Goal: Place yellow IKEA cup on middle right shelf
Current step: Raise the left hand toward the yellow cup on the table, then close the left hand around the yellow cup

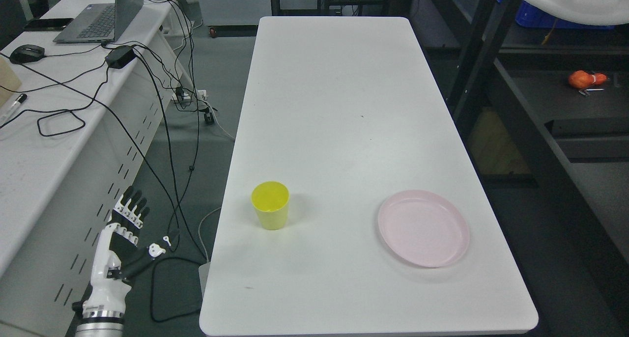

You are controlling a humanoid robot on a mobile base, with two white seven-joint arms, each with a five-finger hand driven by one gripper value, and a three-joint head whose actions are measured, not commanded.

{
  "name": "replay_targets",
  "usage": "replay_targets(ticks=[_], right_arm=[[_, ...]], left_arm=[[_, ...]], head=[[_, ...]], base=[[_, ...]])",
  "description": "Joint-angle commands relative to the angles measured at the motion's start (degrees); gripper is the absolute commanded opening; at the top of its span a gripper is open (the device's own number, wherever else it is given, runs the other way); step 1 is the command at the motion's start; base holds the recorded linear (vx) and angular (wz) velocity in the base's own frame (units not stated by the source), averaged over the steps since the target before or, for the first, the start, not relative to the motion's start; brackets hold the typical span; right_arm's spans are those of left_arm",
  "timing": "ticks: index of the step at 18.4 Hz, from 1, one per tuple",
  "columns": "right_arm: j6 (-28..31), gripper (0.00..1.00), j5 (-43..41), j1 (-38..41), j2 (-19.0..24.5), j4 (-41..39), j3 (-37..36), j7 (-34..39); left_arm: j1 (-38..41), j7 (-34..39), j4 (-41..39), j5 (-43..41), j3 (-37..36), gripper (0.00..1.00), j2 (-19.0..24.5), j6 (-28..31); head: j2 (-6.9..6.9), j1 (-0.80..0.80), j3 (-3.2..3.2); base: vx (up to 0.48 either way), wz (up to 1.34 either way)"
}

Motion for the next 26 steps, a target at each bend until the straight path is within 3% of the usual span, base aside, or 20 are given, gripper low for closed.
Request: replay_targets(ticks=[1,7,10,17,22,26], right_arm=[[0.0,0.99,-1.4,0.8,-1.0,0.0,1.0,0.0],[0.0,0.99,-1.4,0.8,-1.0,0.0,1.0,0.0],[0.0,0.99,-1.4,0.8,-1.0,0.0,1.0,0.0],[0.0,0.99,-1.4,0.8,-1.0,0.0,1.0,0.0],[0.0,1.00,-1.4,0.8,-1.0,0.0,1.0,0.0],[0.0,0.99,-1.4,0.8,-1.0,0.0,1.0,0.0]], left_arm=[[-0.9,-0.1,0.1,0.0,0.3,0.99,-0.2,0.5],[-4.3,-0.3,2.4,0.5,-0.2,0.99,-0.9,0.8],[-8.9,-0.2,7.4,3.5,0.2,0.99,-1.3,4.7],[-18.5,-0.5,15.7,11.2,-2.0,0.98,-1.3,7.5],[-19.4,-5.8,17.1,11.1,-11.0,0.98,-1.3,7.4],[-19.5,-6.0,17.4,7.1,-16.6,0.98,-1.3,7.3]], head=[[0.00,0.00,0.00],[0.00,0.00,0.00],[0.00,0.00,0.00],[0.00,0.00,0.00],[0.00,0.00,0.00],[0.00,0.00,0.00]], base=[[0.073,-0.01],[0.029,-0.01],[0.000,0.00],[-0.003,0.00],[0.000,0.00],[-0.006,0.02]])
